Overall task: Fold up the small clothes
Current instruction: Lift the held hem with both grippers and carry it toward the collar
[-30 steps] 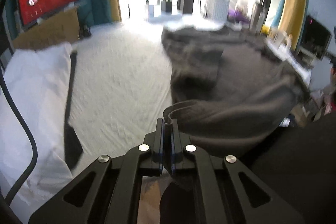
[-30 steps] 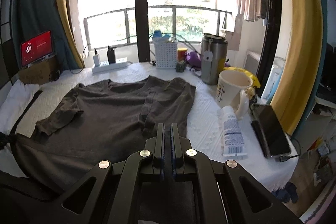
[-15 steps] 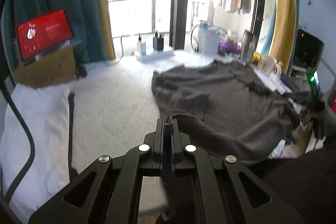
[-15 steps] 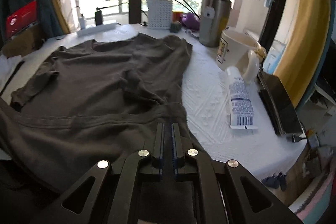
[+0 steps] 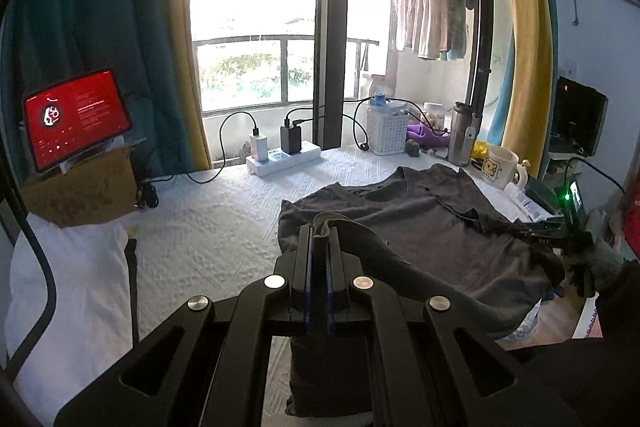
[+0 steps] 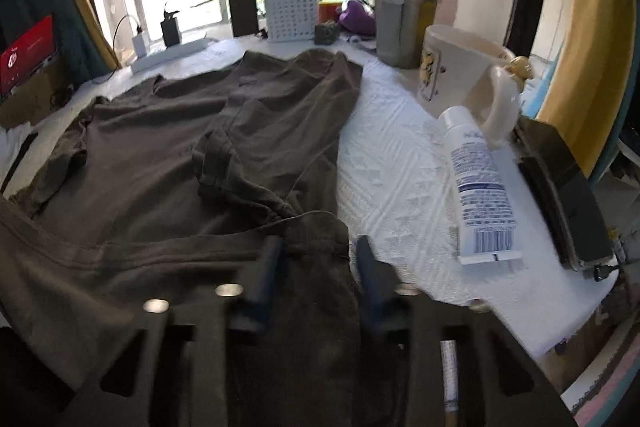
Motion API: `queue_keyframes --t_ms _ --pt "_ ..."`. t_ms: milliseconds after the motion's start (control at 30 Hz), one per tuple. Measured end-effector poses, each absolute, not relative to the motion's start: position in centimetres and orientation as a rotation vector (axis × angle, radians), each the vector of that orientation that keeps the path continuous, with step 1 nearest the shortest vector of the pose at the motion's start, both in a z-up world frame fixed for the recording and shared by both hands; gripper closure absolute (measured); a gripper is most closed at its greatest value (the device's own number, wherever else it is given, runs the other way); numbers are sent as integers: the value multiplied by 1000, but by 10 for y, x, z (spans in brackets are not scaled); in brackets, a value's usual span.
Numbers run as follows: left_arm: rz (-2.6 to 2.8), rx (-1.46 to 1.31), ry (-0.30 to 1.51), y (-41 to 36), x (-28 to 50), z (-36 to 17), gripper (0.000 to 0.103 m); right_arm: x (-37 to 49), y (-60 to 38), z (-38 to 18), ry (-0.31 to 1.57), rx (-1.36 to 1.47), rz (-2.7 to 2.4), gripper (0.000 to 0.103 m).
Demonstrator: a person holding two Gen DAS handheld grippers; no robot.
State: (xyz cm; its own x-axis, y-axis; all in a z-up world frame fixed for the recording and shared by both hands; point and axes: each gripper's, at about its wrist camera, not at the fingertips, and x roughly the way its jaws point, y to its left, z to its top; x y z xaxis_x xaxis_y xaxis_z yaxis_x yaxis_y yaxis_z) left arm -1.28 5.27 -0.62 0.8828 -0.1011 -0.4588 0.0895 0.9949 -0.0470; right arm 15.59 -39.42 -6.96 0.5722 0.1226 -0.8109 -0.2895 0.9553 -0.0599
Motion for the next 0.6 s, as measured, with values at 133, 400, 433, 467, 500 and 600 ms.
queue_keyframes --t_ms 133,400,433,467,500,600 --pt "-90 -14 471 51 -11 -4 99 148 -389 -63 893 -240 231 90" --pt "-89 -1 455 50 -9 -1 99 131 -389 -13 768 -271 204 96" --pt "-88 0 451 50 -8 0 99 131 -389 -10 758 -270 203 96" --pt "-87 2 448 50 -8 1 99 131 -390 -4 746 -266 201 96" --pt "-87 4 445 50 -7 2 99 130 -390 1 733 -264 200 96" --pt "-80 9 436 52 -3 5 99 131 -390 19 692 -267 194 96"
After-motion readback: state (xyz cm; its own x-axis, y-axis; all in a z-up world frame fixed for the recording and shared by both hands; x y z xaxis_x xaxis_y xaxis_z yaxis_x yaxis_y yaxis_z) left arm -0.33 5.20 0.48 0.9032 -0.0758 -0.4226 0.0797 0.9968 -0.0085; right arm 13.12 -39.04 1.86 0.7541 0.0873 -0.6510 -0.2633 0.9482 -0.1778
